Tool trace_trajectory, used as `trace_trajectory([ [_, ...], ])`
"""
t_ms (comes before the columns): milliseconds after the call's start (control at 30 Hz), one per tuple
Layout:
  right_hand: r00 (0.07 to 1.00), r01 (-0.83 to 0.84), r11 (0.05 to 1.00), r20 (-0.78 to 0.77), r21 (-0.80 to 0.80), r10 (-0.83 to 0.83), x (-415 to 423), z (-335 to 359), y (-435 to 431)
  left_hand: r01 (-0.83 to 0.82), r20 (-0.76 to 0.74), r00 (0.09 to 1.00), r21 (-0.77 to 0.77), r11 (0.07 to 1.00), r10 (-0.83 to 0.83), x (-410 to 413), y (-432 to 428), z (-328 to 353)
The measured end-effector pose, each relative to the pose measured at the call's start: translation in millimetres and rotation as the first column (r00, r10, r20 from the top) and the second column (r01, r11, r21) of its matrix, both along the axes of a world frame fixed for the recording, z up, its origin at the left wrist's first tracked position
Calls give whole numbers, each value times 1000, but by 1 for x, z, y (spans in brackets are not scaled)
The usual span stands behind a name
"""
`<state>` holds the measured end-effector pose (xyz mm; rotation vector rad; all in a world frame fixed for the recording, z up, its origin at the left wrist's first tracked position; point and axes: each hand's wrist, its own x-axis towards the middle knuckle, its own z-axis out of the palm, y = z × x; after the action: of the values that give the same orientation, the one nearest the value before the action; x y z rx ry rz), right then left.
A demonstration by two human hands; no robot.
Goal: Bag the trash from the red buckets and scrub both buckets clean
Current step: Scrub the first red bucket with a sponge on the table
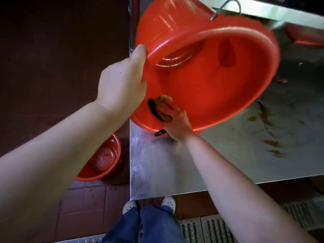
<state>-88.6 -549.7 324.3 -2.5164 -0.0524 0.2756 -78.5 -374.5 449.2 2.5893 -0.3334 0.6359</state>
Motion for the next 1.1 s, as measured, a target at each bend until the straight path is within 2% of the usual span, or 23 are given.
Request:
trace_trajectory([
  [33, 997, -70, 969, 1, -236, 72, 1, 4, -18, -6, -15, 1000, -5, 1000, 6, -2, 3, -1],
  [100, 987, -130, 780, -7, -612, 159, 10, 25, -51, -15, -41, 999, -15, 1000, 14, -7, 6, -2],
  [167, 984, -16, 569, 88, -822, 155, 24, 46, -75, -7, -53, 999, -19, 1000, 6, -10, 5, -1],
  [233, 948, 210, 493, 299, -844, 110, 39, 58, -87, 6, -46, 999, -18, 1000, -7, -11, 2, 0],
  [300, 903, 337, 508, 424, -793, 64, 46, 57, -89, 16, -31, 999, -19, 1000, -16, -11, 1, 1],
  [400, 953, 280, 618, 292, -734, -84, 33, 39, -72, 49, -9, 999, -38, 998, -50, -10, -2, 0],
  [467, 964, 263, 748, 137, -609, -227, 17, 18, -42, 65, -6, 998, -50, 997, -65, -9, -4, 0],
  [500, 959, 263, 832, 36, -489, -282, 12, 10, -21, 65, -3, 998, -54, 996, -66, -9, -5, 0],
  [533, 955, 255, 913, -63, -319, -289, 9, 3, 3, 61, -5, 998, -63, 996, -61, -10, -5, 0],
  [567, 959, 238, 968, -138, -84, -248, 4, 4, 27, 52, -21, 998, -74, 996, -54, -11, -5, 0],
  [600, 970, 210, 954, -169, 213, -176, -2, 6, 48, 41, -49, 998, -85, 996, -45, -13, -4, 1],
  [633, 972, 218, 827, -195, 518, -134, -9, 13, 64, 30, -83, 996, -96, 995, -38, -15, -2, 2],
  [667, 963, 257, 635, -247, 729, -106, -16, 19, 73, 24, -112, 993, -104, 994, -35, -18, 0, 3],
  [700, 955, 284, 511, -288, 811, -73, -23, 20, 75, 28, -126, 991, -106, 994, -41, -21, 3, 6],
  [733, 957, 271, 517, -286, 812, -52, -31, 22, 73, 41, -126, 991, -97, 994, -54, -24, 5, 9],
  [767, 969, 214, 624, -245, 751, -37, -36, 23, 67, 56, -115, 991, -76, 995, -65, -26, 8, 12],
  [800, 983, 115, 788, -184, 605, -2, -38, 21, 57, 72, -96, 992, -48, 996, -76, -28, 12, 15],
  [833, 988, -15, 938, -141, 345, 68, -39, 21, 44, 85, -80, 993, -23, 996, -87, -29, 15, 19],
  [867, 980, -128, 991, -150, 34, 132, -36, 19, 28, 97, -70, 993, -6, 995, -97, -29, 18, 24],
  [900, 974, -204, 950, -149, -237, 171, -33, 24, 10, 108, -68, 992, 11, 994, -107, -28, 20, 28],
  [967, 980, -200, 783, -102, -588, 174, -24, 33, -23, 119, -56, 992, 43, 992, -117, -28, 19, 36],
  [1033, 997, -55, 665, -7, -745, 76, -17, 40, -45, 131, 2, 991, 55, 990, -131, -26, 13, 41],
  [1100, 997, 71, 645, 71, -761, -26, -18, 37, -48, 132, 40, 990, 17, 991, -133, -29, 7, 40],
])
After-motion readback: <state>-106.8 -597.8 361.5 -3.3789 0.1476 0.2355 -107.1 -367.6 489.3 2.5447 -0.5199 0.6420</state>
